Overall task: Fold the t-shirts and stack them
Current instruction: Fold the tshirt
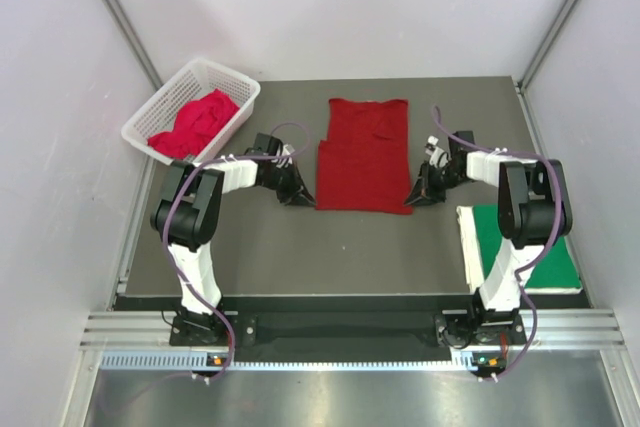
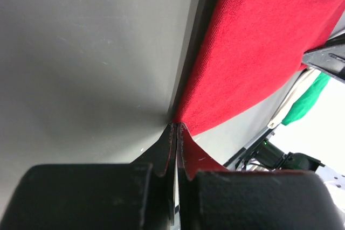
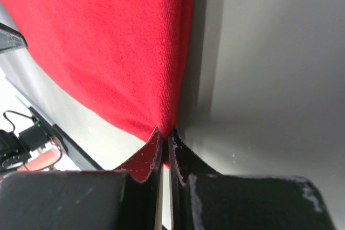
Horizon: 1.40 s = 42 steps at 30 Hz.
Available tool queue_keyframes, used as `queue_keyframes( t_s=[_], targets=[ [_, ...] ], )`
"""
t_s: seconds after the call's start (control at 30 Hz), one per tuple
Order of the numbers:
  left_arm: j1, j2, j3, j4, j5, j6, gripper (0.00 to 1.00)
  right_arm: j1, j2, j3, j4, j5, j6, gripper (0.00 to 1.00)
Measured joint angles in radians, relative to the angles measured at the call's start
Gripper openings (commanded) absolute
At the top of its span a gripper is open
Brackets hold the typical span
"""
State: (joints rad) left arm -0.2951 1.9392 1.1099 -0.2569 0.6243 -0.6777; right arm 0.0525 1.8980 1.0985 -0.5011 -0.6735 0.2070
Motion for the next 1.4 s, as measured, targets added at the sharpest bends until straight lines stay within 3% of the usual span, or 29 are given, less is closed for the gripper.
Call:
queue_keyframes(
  t_s=[0.33, 0.67, 0.73, 0.77, 0.8, 1.0, 1.07, 1.2, 1.27, 1.4],
  targets=[
    [-0.005, 0.0, -0.008, 0.002, 0.011, 0.0, 0.0, 0.006, -0.145, -0.205, 0.22, 0.053, 0.102, 0.0],
    [-0.008, -0.09, -0.036, -0.035, 0.001, -0.049, 0.01, 0.011, -0.156, -0.213, 0.219, 0.074, 0.091, 0.0],
    [-0.013, -0.129, -0.036, -0.064, -0.011, -0.058, 0.09, 0.011, -0.156, -0.208, 0.2, 0.075, 0.08, 0.0],
    [-0.015, -0.142, -0.036, -0.079, -0.016, -0.06, 0.24, 0.011, -0.156, -0.206, 0.188, 0.076, 0.074, 0.0],
    [-0.019, -0.148, -0.036, -0.095, -0.023, -0.058, 0.28, 0.011, -0.156, -0.205, 0.178, 0.077, 0.069, 0.0],
    [-0.031, -0.131, -0.03, -0.244, -0.107, -0.039, 0.31, 0.011, -0.166, -0.202, 0.124, 0.089, 0.043, 0.01],
    [-0.031, -0.106, 0.015, -0.286, -0.13, -0.033, 0.31, 0.011, -0.167, -0.202, 0.112, 0.091, 0.036, 0.03],
    [-0.029, -0.016, 0.239, -0.278, -0.14, -0.031, 0.29, 0.011, -0.167, -0.201, 0.106, 0.082, 0.027, 0.18],
    [-0.029, 0.043, 0.376, -0.208, -0.129, -0.031, 0.28, 0.011, -0.167, -0.198, 0.099, 0.071, 0.023, 0.25],
    [-0.027, 0.148, 0.557, -0.026, -0.075, -0.053, 0.28, 0.011, -0.167, -0.184, 0.079, 0.06, 0.02, 0.3]
  ],
)
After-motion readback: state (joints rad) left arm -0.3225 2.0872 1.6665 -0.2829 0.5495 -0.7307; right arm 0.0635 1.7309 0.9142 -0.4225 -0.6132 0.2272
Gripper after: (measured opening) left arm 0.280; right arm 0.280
